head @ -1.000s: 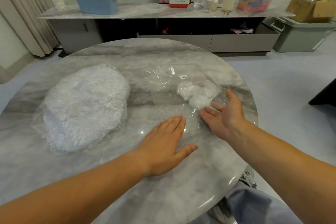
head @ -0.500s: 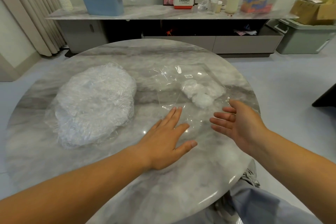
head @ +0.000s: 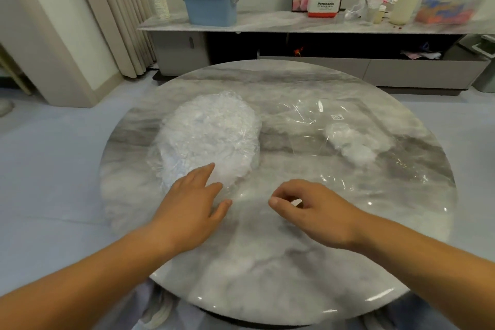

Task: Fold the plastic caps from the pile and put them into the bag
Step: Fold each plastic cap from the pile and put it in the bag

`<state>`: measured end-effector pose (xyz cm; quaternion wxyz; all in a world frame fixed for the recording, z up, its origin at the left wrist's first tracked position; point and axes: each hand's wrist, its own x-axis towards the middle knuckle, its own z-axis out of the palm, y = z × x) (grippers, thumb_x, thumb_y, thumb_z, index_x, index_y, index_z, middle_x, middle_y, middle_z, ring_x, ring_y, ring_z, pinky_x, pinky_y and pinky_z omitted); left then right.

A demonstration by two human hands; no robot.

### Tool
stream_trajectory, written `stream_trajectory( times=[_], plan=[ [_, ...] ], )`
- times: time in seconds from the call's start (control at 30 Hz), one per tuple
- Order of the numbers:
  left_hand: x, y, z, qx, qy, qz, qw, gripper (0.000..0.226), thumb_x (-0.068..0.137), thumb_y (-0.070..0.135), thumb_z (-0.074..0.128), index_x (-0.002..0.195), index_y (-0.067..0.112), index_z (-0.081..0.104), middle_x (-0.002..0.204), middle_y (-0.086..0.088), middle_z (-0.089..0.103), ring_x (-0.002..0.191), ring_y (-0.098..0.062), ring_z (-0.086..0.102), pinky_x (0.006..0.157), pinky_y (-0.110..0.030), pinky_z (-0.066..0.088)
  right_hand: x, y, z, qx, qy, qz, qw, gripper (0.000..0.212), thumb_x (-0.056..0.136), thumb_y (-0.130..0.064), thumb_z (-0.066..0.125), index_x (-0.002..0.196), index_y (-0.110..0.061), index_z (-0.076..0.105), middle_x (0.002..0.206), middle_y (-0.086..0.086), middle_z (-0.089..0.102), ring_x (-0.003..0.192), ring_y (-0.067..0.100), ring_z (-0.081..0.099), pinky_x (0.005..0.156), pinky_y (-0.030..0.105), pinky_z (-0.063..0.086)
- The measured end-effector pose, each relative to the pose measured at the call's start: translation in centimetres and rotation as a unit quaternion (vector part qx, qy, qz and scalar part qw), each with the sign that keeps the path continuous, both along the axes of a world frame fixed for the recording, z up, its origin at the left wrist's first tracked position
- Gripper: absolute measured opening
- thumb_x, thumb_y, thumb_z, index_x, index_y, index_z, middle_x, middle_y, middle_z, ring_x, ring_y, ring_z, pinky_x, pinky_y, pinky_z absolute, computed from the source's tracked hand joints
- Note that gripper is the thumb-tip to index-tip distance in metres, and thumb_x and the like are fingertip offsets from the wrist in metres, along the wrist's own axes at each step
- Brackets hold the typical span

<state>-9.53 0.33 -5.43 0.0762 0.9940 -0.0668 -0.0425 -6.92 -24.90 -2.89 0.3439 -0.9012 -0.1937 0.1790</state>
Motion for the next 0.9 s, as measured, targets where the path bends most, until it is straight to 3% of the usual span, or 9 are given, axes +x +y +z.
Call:
stream_trajectory(
  times=[0.13, 0.33, 0.5, 0.67, 0.8, 0.9],
  plan=[
    [1.2, 1.1, 0.0, -0.033, -0.01, 0.013, 0.999, 0.054, 0.103, 0.054, 0.035, 0.147, 0.026, 0.046, 0.168, -0.001, 0.013, 0.153, -0.02, 0.014, 0.121, -0.036, 0.013, -0.3, 1.3, -0.3, -0.025, -0.005, 0.021, 0.999, 0.028, 0.097, -0.055, 0.05, 0.104, -0.036, 0.068, 0.111, -0.019, 0.062, 0.101, -0.007, 0.058, 0.096, 0.028, 0.049],
    [1.6, 1.0, 0.7, -0.057, -0.065, -0.028, 0.996, 0.062, 0.097, 0.052, 0.025, 0.137, 0.016, 0.055, 0.142, 0.002, 0.054, 0.132, -0.02, 0.046, 0.107, -0.03, 0.029, -0.4, 0.8, -0.3, -0.044, -0.018, 0.03, 0.998, 0.027, 0.097, -0.053, 0.048, 0.103, -0.036, 0.068, 0.109, -0.021, 0.063, 0.102, -0.009, 0.055, 0.091, 0.019, 0.047],
    [0.9, 1.3, 0.2, -0.067, -0.1, -0.045, 0.992, 0.059, 0.1, 0.043, 0.034, 0.152, 0.016, 0.04, 0.157, 0.003, 0.04, 0.144, -0.017, 0.036, 0.116, -0.028, 0.022, -0.1, 0.2, -0.5, -0.021, -0.055, 0.023, 0.998, 0.021, 0.098, -0.05, 0.049, 0.105, -0.039, 0.066, 0.111, -0.022, 0.061, 0.106, -0.01, 0.053, 0.085, 0.014, 0.045],
    [-1.2, -0.6, 0.4, -0.04, -0.132, -0.168, 0.976, 0.056, 0.097, 0.04, 0.042, 0.143, 0.011, 0.053, 0.149, -0.003, 0.051, 0.134, -0.019, 0.049, 0.108, -0.033, 0.04, -0.3, -1.0, 0.0, 0.011, -0.165, 0.017, 0.986, 0.034, 0.093, -0.056, 0.046, 0.109, -0.034, 0.066, 0.124, -0.025, 0.049, 0.115, 0.001, 0.052, 0.086, 0.022, 0.049],
    [-2.6, -1.9, -0.4, -0.041, -0.095, -0.25, 0.963, 0.05, 0.096, 0.041, 0.045, 0.136, 0.015, 0.06, 0.141, 0.002, 0.058, 0.124, -0.016, 0.058, 0.102, -0.031, 0.047, -1.3, -2.6, -0.4, 0.01, -0.233, 0.029, 0.972, 0.025, 0.094, -0.054, 0.05, 0.094, -0.035, 0.066, 0.142, -0.017, 0.042, 0.137, 0.003, 0.037, 0.101, 0.026, 0.044],
    [-3.3, -2.9, -1.0, -0.049, -0.061, -0.305, 0.949, 0.041, 0.095, 0.04, 0.047, 0.124, 0.019, 0.067, 0.128, 0.005, 0.065, 0.109, -0.014, 0.063, 0.093, -0.03, 0.055, -2.4, -3.6, -0.8, 0.018, -0.281, 0.082, 0.956, 0.028, 0.094, -0.046, 0.055, 0.08, -0.027, 0.071, 0.14, -0.008, 0.053, 0.14, 0.012, 0.04, 0.109, 0.035, 0.039]
  ],
)
